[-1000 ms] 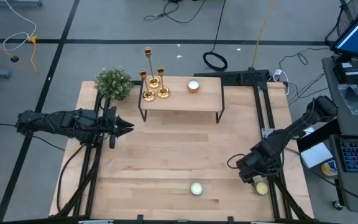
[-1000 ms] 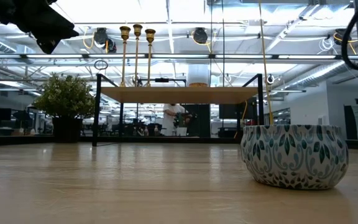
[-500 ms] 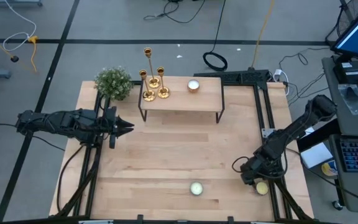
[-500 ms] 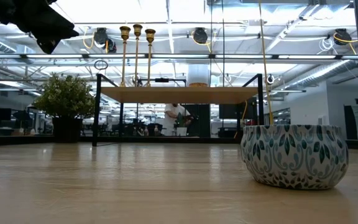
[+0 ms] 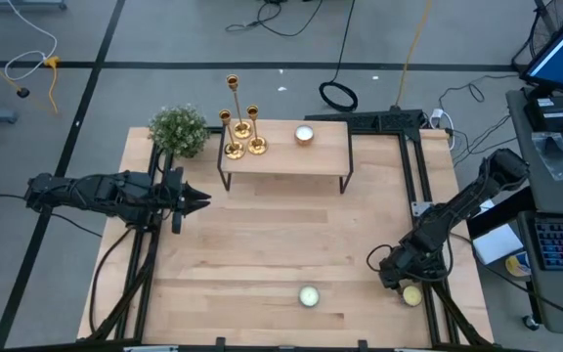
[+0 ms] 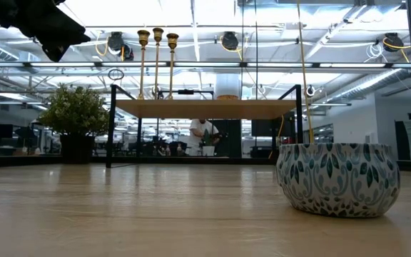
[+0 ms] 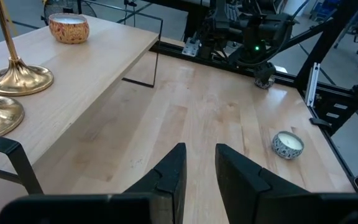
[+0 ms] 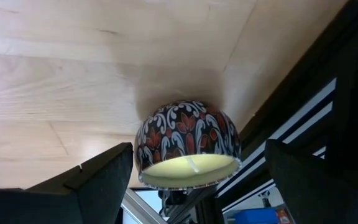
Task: Pick & Place candle stick holders
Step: Put the black scented candle on the shelf
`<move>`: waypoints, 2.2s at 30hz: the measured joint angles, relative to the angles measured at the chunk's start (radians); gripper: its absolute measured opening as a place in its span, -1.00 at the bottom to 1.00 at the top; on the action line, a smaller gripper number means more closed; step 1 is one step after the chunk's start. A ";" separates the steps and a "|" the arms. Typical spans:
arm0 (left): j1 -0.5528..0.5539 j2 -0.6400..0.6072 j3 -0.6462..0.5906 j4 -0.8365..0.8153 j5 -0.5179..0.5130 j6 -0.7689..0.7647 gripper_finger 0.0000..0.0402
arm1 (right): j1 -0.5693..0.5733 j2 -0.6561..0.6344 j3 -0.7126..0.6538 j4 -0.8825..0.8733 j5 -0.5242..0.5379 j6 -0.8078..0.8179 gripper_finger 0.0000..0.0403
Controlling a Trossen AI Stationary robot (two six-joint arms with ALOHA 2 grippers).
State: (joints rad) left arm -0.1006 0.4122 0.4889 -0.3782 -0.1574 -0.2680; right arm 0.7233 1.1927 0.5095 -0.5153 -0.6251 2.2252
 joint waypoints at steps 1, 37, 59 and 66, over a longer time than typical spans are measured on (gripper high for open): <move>0.000 0.000 0.000 0.000 0.000 0.000 -0.57 | 0.004 0.000 0.000 0.001 0.001 0.004 0.77; 0.000 0.000 0.000 0.000 0.000 0.009 -0.57 | 0.025 0.147 0.000 0.137 -0.038 0.012 0.48; 0.000 0.000 0.000 0.002 0.000 0.004 -0.57 | -0.116 0.146 0.001 0.135 -0.030 -0.160 0.46; 0.000 0.000 0.000 0.002 0.000 0.003 -0.57 | -0.229 0.146 0.001 0.113 -0.013 -0.304 0.46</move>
State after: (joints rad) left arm -0.1007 0.4122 0.4889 -0.3763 -0.1574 -0.2647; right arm 0.4943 1.3382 0.5108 -0.4021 -0.6382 1.9207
